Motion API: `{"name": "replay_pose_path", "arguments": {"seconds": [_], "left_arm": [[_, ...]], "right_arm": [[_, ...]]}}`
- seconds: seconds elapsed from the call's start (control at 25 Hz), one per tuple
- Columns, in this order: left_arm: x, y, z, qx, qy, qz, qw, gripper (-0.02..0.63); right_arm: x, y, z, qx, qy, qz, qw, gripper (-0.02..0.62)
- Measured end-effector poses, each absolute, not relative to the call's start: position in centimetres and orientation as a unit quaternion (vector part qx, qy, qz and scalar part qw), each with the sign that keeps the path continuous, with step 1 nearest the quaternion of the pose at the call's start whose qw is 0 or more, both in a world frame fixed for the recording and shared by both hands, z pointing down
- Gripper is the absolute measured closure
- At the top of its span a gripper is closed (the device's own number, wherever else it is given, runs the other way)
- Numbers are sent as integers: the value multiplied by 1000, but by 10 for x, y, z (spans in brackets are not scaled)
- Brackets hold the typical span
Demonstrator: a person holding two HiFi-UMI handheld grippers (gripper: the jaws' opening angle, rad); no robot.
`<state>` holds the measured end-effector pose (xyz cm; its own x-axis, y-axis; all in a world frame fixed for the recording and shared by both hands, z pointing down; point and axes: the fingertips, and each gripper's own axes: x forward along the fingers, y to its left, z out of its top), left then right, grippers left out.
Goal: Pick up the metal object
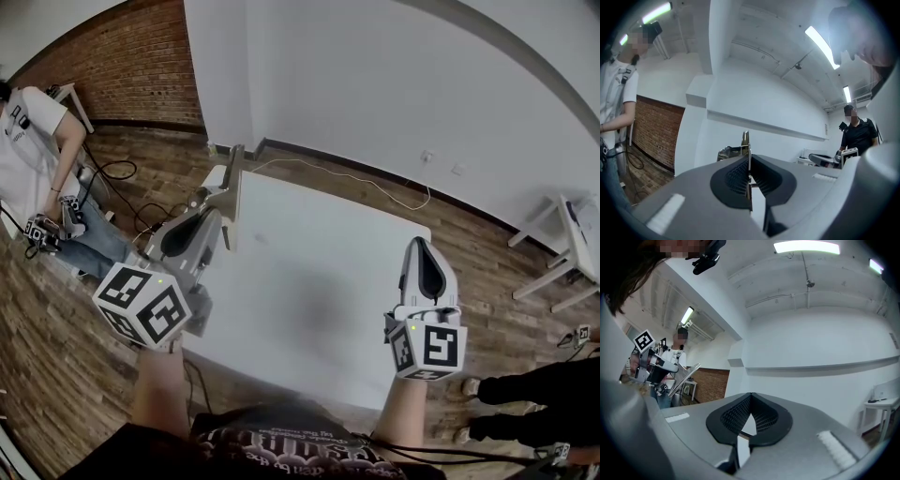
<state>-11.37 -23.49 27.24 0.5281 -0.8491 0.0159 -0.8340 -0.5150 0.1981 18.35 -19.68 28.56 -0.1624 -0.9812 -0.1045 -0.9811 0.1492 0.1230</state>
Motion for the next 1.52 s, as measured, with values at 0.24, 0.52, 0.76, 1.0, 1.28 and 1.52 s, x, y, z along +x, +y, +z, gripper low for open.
{"name": "replay_pose_path", "arguments": {"seconds": [0.24, 0.52, 0.76, 1.0, 1.28, 1.52], "left_arm": [[-109, -238, 272, 868, -485, -39, 94, 604], [-108, -236, 272, 867, -488, -35, 92, 604], [-110, -233, 270, 866, -490, -36, 88, 604], [-108, -240, 266, 865, -493, -35, 88, 604], [-108, -239, 264, 864, -494, -35, 85, 604], [-109, -239, 265, 863, -497, -36, 87, 604]], "right_arm": [[183, -203, 286, 643, -762, -80, 5, 584], [182, -206, 285, 640, -764, -82, 6, 586], [182, -204, 286, 639, -764, -83, 6, 586], [186, -212, 283, 640, -764, -80, 8, 586], [186, -212, 285, 639, -765, -83, 16, 586], [187, -212, 283, 640, -764, -85, 15, 586]]}}
